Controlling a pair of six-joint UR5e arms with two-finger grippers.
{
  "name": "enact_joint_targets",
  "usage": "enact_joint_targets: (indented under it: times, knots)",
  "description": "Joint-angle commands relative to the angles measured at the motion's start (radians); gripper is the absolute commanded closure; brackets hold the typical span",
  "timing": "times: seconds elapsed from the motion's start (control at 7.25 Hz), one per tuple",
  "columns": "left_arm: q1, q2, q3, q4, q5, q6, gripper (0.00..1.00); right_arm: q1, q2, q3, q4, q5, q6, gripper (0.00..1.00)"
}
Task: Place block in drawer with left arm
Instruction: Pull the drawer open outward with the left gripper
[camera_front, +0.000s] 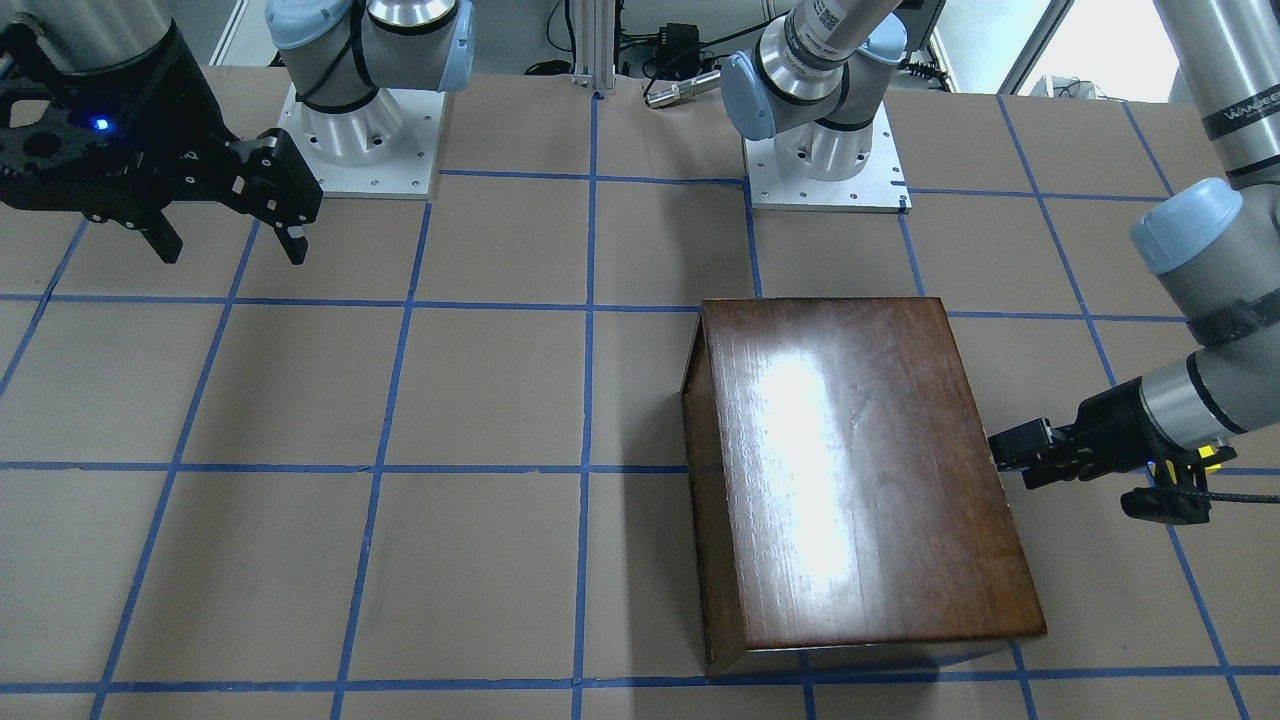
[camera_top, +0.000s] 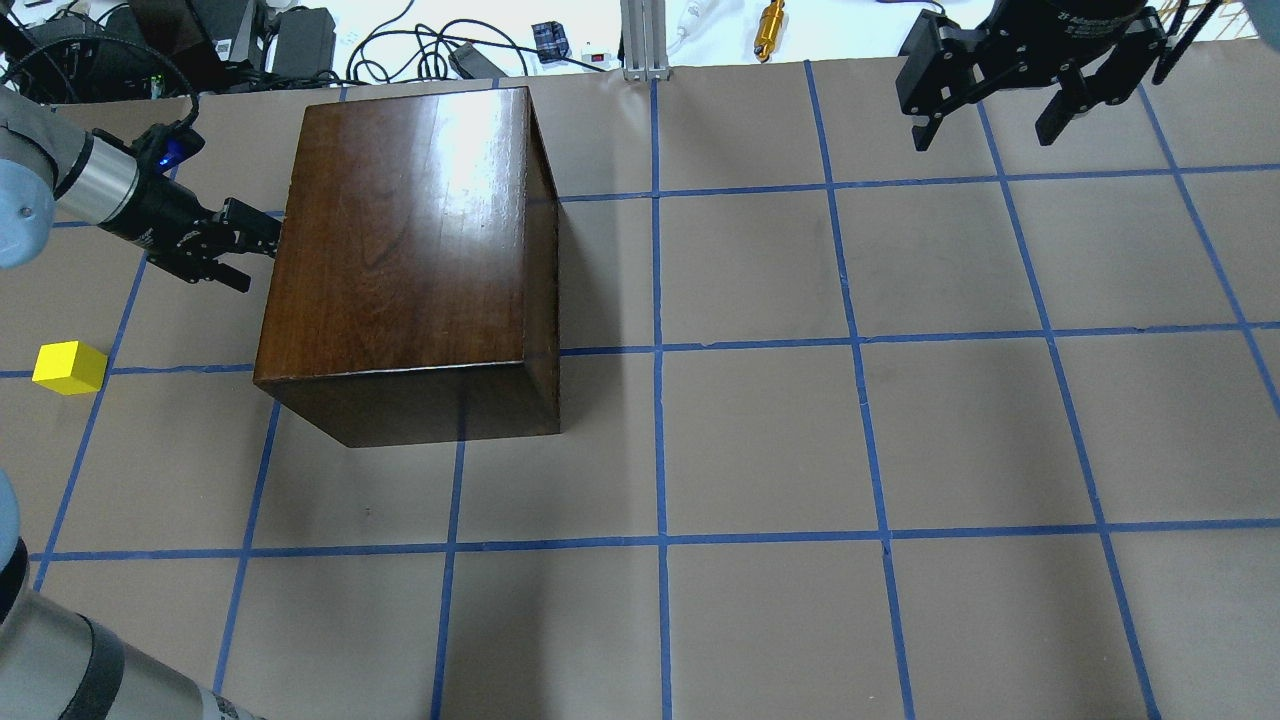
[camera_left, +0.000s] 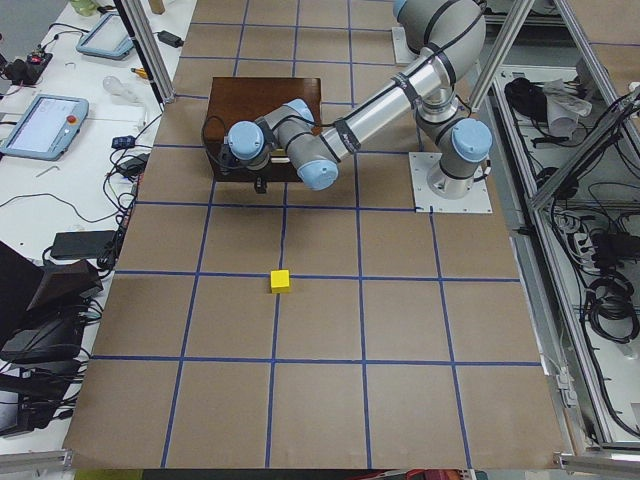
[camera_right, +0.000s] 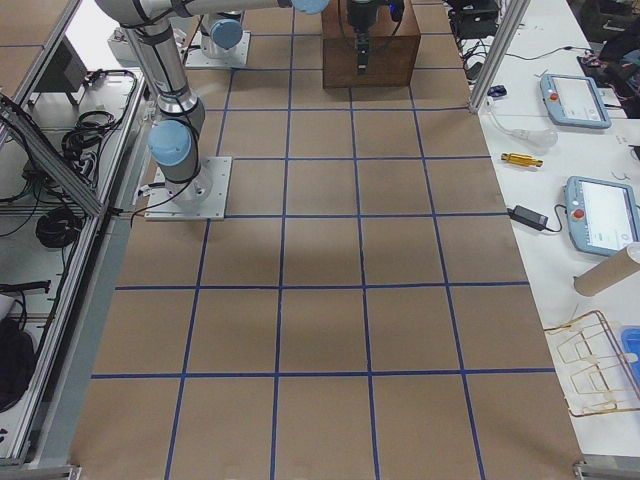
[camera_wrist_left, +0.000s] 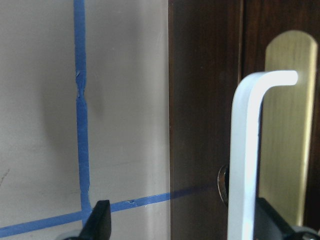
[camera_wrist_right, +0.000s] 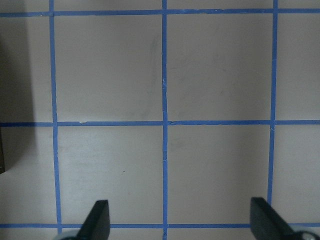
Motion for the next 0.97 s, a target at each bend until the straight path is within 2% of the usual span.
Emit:
enact_joint_targets:
  times: [0.0, 0.28, 0.83]
  knots:
    - [0.001, 0.000, 0.002, -0.005, 0.006, -0.003, 0.01, 0.001, 0.001, 0.000, 0.000, -0.001, 0.000, 0.00]
    - [0.001, 0.000, 0.005, -0.001, 0.015, -0.005, 0.01, 0.001, 0.001, 0.000, 0.000, 0.001, 0.000, 0.00]
    - [0.005, 0.003, 0.012, 0.001, 0.098, -0.007, 0.01, 0.001, 0.000, 0.000, 0.000, -0.001, 0.000, 0.00]
